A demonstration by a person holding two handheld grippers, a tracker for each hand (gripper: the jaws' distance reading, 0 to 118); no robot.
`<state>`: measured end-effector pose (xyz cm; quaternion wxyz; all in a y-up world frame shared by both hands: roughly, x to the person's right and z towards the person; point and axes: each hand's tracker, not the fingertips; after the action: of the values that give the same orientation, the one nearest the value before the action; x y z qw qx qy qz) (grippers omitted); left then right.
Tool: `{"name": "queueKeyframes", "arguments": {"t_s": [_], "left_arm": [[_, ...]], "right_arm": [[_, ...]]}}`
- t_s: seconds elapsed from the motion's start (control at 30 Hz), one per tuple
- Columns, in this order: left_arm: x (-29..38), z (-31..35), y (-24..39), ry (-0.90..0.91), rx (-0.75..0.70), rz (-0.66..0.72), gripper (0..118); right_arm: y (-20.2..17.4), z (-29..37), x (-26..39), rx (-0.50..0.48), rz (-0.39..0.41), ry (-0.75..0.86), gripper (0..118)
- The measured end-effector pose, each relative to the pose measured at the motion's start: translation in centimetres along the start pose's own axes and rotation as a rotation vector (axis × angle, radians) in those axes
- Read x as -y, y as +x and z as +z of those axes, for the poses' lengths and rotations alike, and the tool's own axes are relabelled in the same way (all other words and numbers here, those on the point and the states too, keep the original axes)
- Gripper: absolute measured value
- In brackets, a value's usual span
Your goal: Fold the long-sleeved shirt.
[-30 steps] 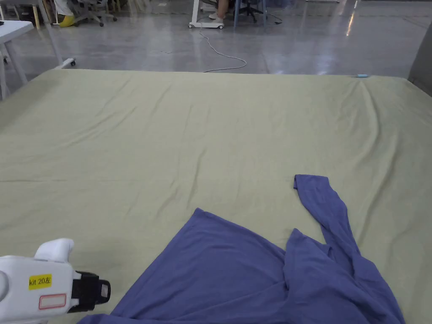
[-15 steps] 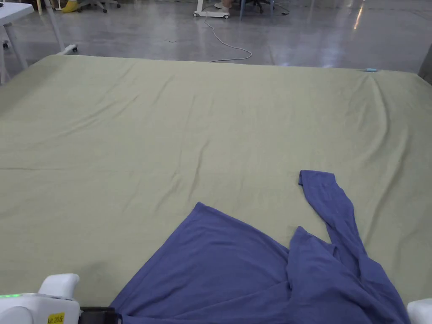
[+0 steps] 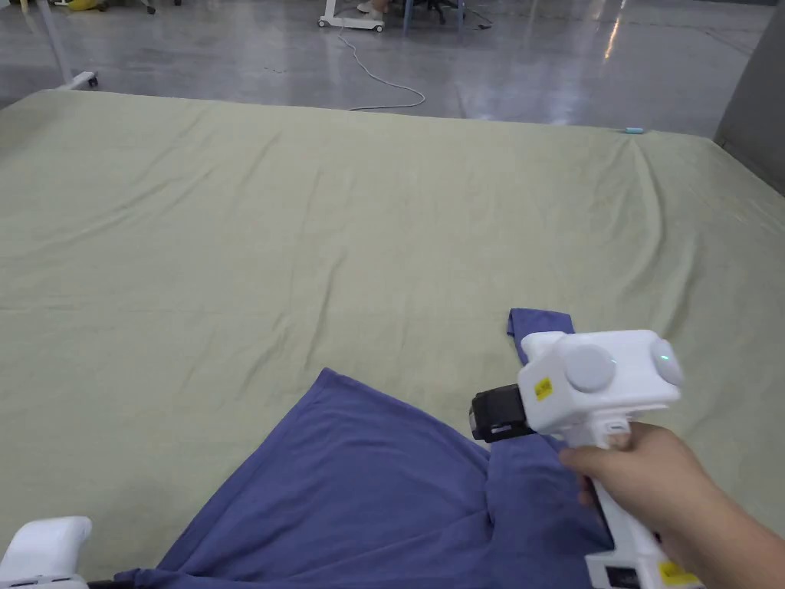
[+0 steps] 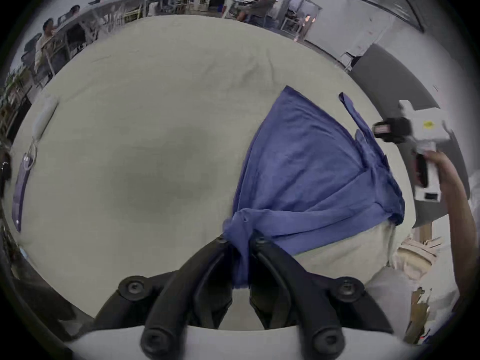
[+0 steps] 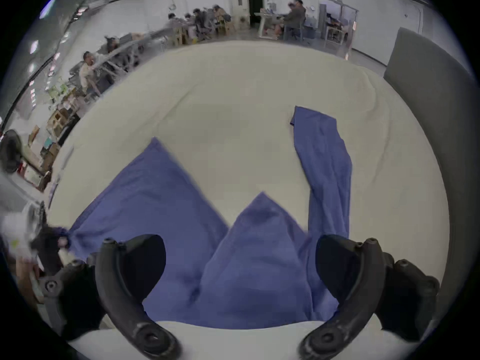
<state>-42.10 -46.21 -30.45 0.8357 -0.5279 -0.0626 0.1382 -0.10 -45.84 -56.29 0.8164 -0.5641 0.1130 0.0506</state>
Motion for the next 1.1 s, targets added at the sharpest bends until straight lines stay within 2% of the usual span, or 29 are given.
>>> {"name": "queueKeyframes", "arguments": {"t_s": [0.07, 0.1, 0.13, 0.17, 0.2, 0.23, 0.27, 0.3, 0.33, 0.43, 0.53, 0.6, 0.63, 0.73, 0.8, 0.97, 1.03, 1.1], "left_arm": [[0.1, 0.6, 0.8, 0.002, 0.002, -0.005, 3], [0.1, 0.6, 0.8, 0.002, 0.003, -0.003, 3], [0.1, 0.6, 0.8, 0.002, 0.008, 0.004, 3], [0.0, 0.1, 0.5, 0.004, 0.013, 0.016, 3], [0.0, 0.1, 0.4, 0.007, 0.016, 0.029, 3], [0.1, 0.2, 0.4, 0.009, 0.017, 0.035, 3], [0.1, 0.2, 0.4, 0.01, 0.018, 0.04, 3], [0.0, 0.3, 0.3, 0.013, 0.023, 0.049, 3], [-0.1, 0.6, 0.3, 0.022, 0.03, 0.062, 3], [-0.6, 2.2, 1.0, 0.065, 0.054, 0.102, 3], [-1.6, 4.6, 1.9, 0.128, 0.083, 0.12, 3], [-2.8, 6.6, 3.0, 0.187, 0.105, 0.103, 3], [-3.5, 7.8, 3.6, 0.226, 0.114, 0.096, 3], [-6.3, 10.8, 4.9, 0.329, 0.166, 0.12, 3], [-8.8, 13.1, 5.9, 0.397, 0.201, 0.145, 3], [-16.7, 21.1, 10.1, 0.618, 0.204, 0.017, 3], [-20.2, 24.3, 11.6, 0.675, 0.251, 0.002, 3], [-24.1, 26.8, 12.8, 0.729, 0.25, -0.029, 3]], "right_arm": [[0.3, -2.8, -0.8, 0.088, 0.0, -0.078, 113], [0.2, -3.7, -0.6, 0.169, 0.031, -0.107, 105], [-0.2, -4.6, -0.4, 0.219, 0.085, -0.11, 75], [0.0, -4.5, 0.3, 0.031, 0.032, -0.105, 65], [0.1, -3.5, 0.2, 0.12, 0.03, -0.079, 63], [-0.2, -2.4, 0.1, 0.1, 0.019, -0.071, 38], [-0.6, -1.5, 0.2, 0.046, 0.025, -0.051, 2], [-0.9, -0.2, 0.7, 0.093, 0.054, -0.015, 2], [-0.9, 1.1, 0.9, 0.094, 0.061, 0.02, 2], [0.1, 6.7, 1.5, -0.026, 0.006, 0.115, 2], [0.7, 14.9, 3.3, -0.103, 0.056, 0.26, 2], [1.2, 21.0, 5.0, -0.117, 0.082, 0.363, 2], [1.5, 24.4, 5.9, -0.126, 0.074, 0.414, 2], [2.8, 32.3, 7.8, -0.164, -0.026, 0.609, 2], [3.3, 36.6, 7.9, -0.139, -0.042, 0.688, 2], [3.5, 44.7, 5.2, -0.071, 0.02, 0.798, 2], [3.4, 47.3, 2.5, -0.01, 0.063, 0.814, 2], [4.7, 48.9, -1.7, -0.016, 0.056, 0.821, 2]]}}
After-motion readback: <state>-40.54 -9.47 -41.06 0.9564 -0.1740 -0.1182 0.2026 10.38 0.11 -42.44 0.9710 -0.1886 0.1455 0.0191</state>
